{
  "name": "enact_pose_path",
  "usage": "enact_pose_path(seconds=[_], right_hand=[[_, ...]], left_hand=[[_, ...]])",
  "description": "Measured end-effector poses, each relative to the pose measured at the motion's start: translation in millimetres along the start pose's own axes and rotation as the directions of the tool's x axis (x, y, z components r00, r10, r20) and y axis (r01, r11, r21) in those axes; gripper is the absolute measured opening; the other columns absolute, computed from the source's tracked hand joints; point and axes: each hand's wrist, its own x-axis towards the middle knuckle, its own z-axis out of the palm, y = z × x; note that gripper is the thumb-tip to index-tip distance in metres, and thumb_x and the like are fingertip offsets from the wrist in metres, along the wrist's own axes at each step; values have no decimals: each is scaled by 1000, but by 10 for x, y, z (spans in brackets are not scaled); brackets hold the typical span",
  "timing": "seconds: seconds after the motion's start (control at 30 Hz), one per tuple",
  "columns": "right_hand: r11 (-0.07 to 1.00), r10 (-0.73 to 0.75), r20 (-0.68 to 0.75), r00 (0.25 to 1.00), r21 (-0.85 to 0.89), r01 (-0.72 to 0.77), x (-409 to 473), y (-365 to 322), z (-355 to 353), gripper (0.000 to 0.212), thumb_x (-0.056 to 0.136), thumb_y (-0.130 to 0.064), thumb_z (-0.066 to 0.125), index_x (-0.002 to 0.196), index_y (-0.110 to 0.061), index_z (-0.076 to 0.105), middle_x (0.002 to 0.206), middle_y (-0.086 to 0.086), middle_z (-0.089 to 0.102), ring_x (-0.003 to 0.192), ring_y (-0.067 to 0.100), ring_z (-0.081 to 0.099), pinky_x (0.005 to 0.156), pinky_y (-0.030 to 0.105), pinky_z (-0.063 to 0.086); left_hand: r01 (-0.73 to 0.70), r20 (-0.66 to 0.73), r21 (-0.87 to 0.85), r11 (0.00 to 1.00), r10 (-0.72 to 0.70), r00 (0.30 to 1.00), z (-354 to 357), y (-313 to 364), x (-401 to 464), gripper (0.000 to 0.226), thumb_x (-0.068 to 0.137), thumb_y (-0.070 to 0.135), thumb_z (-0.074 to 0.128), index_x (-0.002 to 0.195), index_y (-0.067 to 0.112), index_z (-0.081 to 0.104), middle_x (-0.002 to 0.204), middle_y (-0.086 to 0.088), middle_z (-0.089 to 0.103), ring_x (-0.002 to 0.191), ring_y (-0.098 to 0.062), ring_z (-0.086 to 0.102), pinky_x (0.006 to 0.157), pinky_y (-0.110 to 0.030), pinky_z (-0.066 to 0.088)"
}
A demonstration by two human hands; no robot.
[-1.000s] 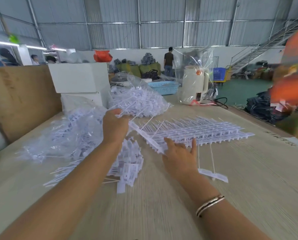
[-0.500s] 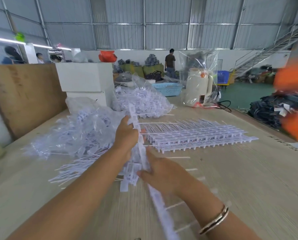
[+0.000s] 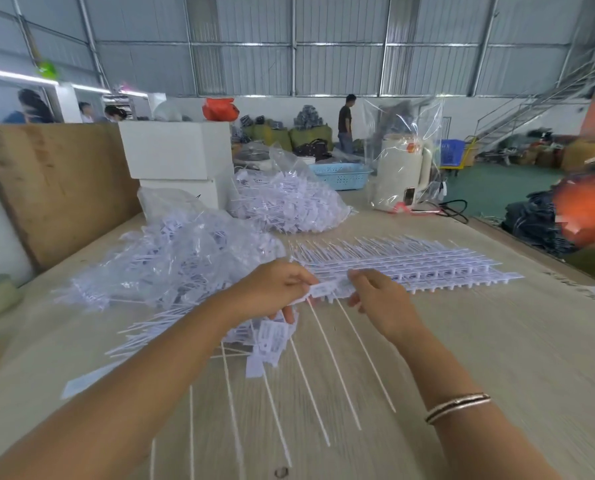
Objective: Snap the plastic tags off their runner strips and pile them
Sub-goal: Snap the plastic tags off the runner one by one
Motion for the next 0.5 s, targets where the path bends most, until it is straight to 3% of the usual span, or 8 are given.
enact_pose_path(seconds=[0.03,0.1,0.2,0.27,0.3,0.37,0.43,0.5], right_hand=[[997,19,64,998,73,-23,7,15,19,26,96,-37,46,95,-17,62,68,0,68,54,5,58,58,23,44],[985,15,173,985,165,-45,24,53,35,22,94,-31,51,80,-16,58,51,-1,61,41,8,49,53,24,39],[974,-30,345,938,221,-50,-14,81,86,24,94,-24,53,71,-16,54,50,0,56,45,11,46,54,25,36],[971,-71,411,909,235,-31,-72,84,165,29,93,-20,52,64,-18,55,49,0,55,45,10,46,51,21,37],[965,-92,422,902,261,-24,-99,85,208,33,93,-17,52,60,-19,56,48,0,54,44,9,46,49,18,38],[950,-146,423,894,312,8,-137,83,278,41,92,-12,52,53,-22,57,47,0,53,44,7,46,49,14,39],[937,-196,430,881,348,39,-154,73,335,45,92,-12,53,49,-23,59,46,-1,53,45,7,46,51,14,39],[924,-234,448,863,380,53,-184,53,390,36,89,-18,56,53,-21,60,47,-1,53,47,8,46,53,15,40]], left_hand=[[-8,3,-3,1000,8,1000,-4,-20,-42,19,97,21,49,109,29,61,95,15,66,56,-9,65,42,-14,38],[-21,26,-21,1000,22,999,-15,-73,-138,17,97,23,50,105,33,61,89,12,71,59,-10,66,44,-15,40],[5,86,-60,998,0,996,-5,-150,-301,14,94,29,54,105,36,60,86,12,72,68,-9,69,49,-18,46],[23,131,-51,998,-16,991,15,-181,-385,14,92,32,59,105,32,61,88,3,72,70,-11,70,53,-25,51],[22,149,-7,1000,-21,989,24,-181,-421,13,90,32,60,103,30,61,88,0,71,70,-12,70,56,-28,54],[-9,163,238,971,-31,986,24,-163,-482,18,89,39,60,103,28,59,86,-1,68,70,-15,65,61,-30,50],[-18,118,528,849,-52,992,40,-131,-525,30,87,50,55,106,27,54,82,4,57,71,-15,54,59,-28,38],[5,29,663,749,-33,999,69,-104,-552,31,86,53,52,106,29,52,79,8,50,76,-15,50,58,-28,33]])
